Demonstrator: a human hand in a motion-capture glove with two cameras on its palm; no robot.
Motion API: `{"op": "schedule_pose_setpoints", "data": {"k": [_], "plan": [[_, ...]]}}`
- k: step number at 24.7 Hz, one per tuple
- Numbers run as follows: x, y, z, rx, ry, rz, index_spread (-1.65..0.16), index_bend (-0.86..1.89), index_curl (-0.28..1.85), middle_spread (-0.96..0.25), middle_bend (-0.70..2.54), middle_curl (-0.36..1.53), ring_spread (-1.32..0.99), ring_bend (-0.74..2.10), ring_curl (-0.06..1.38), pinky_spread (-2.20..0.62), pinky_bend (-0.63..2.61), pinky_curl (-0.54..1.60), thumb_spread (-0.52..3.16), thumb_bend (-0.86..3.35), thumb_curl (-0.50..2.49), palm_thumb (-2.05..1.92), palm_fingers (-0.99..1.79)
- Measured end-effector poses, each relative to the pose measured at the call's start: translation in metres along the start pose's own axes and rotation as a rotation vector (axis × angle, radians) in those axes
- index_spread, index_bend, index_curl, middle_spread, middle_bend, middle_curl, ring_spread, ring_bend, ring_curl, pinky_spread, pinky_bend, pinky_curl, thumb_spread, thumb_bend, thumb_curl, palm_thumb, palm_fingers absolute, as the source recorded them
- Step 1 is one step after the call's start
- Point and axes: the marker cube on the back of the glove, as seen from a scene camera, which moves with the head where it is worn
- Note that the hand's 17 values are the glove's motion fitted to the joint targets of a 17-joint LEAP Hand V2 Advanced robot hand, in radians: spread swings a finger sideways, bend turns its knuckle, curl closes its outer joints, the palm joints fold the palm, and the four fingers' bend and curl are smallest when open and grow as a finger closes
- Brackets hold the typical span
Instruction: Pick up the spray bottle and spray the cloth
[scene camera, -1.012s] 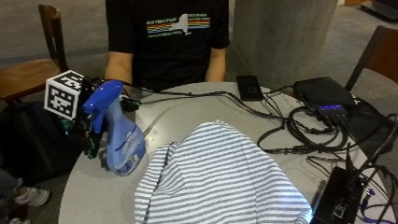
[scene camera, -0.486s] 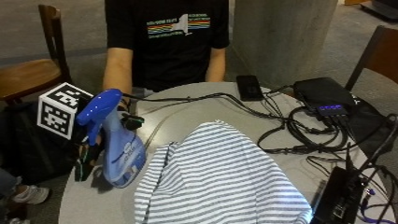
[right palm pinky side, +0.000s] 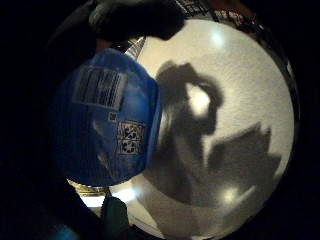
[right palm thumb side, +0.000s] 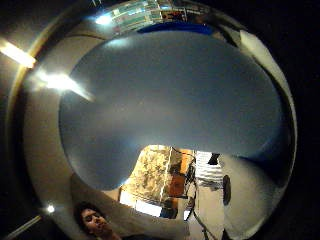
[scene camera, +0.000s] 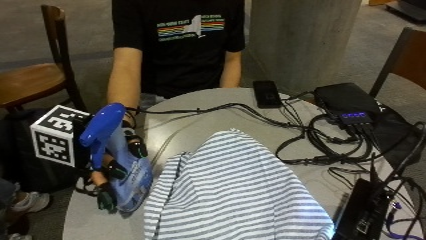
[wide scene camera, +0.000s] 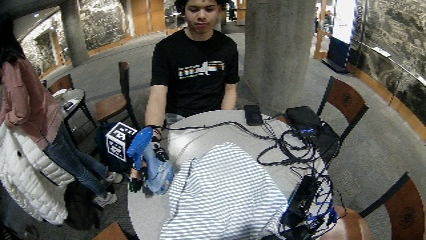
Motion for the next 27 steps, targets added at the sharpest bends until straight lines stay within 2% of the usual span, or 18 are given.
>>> {"op": "schedule_pose_setpoints", "data": {"k": [2, 8, 14, 20, 27], "plan": [[0.001, 0.002, 0.001, 0.002, -0.011, -0.015, -0.28, 0.41, 0.37, 0.08, 0.21, 0.33, 0.08, 0.29, 0.29, 0.39, 0.42, 0.25, 0.93, 0.05, 0.48, 1.00, 0.64], [0.000, 0.001, 0.001, 0.069, 0.019, -0.087, -0.26, 0.37, 0.40, 0.02, 0.37, 0.40, 0.05, 0.29, 0.31, 0.35, 0.30, 0.23, 0.83, 0.05, 0.52, 1.08, 0.85], [-0.001, -0.001, -0.004, 0.085, 0.055, -0.168, -0.24, 0.27, 0.42, -0.02, 0.37, 0.42, 0.02, 0.36, 0.34, 0.30, 0.29, 0.24, 0.71, 0.01, 0.57, 1.10, 1.06], [-0.012, 0.013, -0.015, 0.007, 0.030, -0.214, -0.23, 0.26, 0.46, -0.04, 0.37, 0.44, -0.01, 0.37, 0.37, 0.27, 0.29, 0.26, 0.59, -0.02, 0.61, 1.08, 1.14], [-0.065, 0.031, -0.014, -0.195, 0.034, -0.206, -0.22, 0.25, 0.49, -0.06, 0.37, 0.46, -0.03, 0.36, 0.37, 0.24, 0.30, 0.28, 0.50, -0.03, 0.65, 1.06, 1.19]]}}
